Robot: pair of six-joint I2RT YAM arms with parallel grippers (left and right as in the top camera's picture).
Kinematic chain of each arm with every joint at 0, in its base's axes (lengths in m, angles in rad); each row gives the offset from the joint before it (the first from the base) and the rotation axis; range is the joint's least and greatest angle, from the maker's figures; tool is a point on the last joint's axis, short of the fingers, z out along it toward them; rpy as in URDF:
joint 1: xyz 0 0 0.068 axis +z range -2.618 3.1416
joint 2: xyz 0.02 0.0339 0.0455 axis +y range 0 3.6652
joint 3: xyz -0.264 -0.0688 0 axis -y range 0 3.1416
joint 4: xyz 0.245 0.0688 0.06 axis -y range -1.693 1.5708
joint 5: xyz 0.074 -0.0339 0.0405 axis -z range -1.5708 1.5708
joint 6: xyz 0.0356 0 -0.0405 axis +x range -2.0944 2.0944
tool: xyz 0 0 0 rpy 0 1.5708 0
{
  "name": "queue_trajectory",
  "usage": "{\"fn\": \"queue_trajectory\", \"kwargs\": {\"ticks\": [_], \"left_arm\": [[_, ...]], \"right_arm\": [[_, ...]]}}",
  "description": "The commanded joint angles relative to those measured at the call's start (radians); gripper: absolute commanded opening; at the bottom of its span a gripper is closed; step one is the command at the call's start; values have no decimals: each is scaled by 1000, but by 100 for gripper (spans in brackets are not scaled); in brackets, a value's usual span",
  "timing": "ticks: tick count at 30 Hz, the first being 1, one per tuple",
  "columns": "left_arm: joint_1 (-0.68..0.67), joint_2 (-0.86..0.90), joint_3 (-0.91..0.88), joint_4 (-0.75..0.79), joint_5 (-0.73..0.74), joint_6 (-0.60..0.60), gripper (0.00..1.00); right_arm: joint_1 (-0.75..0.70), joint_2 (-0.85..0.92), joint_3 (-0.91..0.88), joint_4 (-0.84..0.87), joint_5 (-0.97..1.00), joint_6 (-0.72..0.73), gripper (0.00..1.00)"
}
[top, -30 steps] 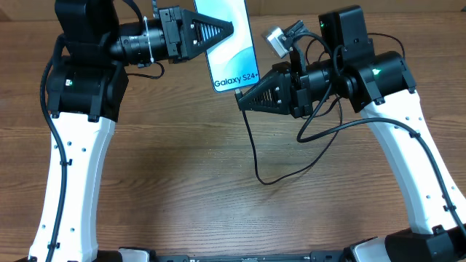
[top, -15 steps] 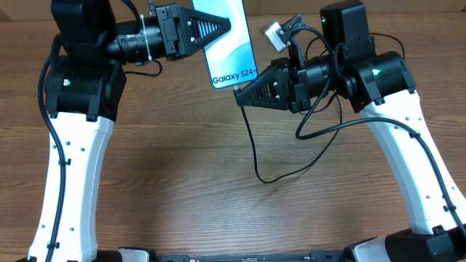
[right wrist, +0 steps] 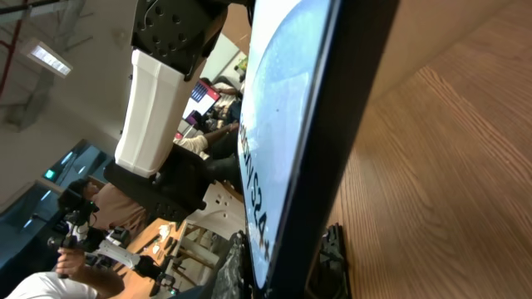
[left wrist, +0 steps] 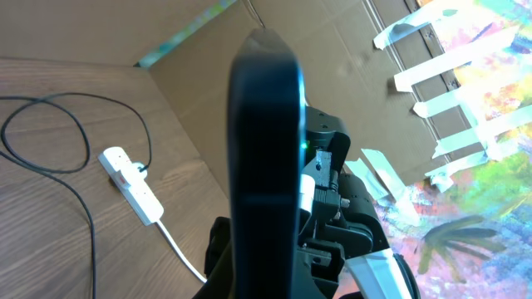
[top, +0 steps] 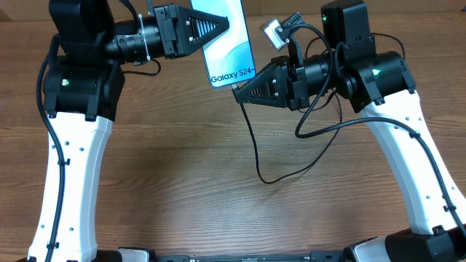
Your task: Plug charger to phone and switch on socket
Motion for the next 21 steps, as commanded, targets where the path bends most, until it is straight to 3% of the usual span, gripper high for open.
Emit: {"fn": "queue_trajectory", "kwargs": {"ticks": [1, 21], "left_arm": [[-23, -6, 17, -9, 119, 35, 4], [-12, -6, 17, -9, 64, 26, 4]], "right_arm": [[-3, -21, 21, 48, 50, 51, 4], [-3, -21, 21, 103, 113, 121, 4]]}}
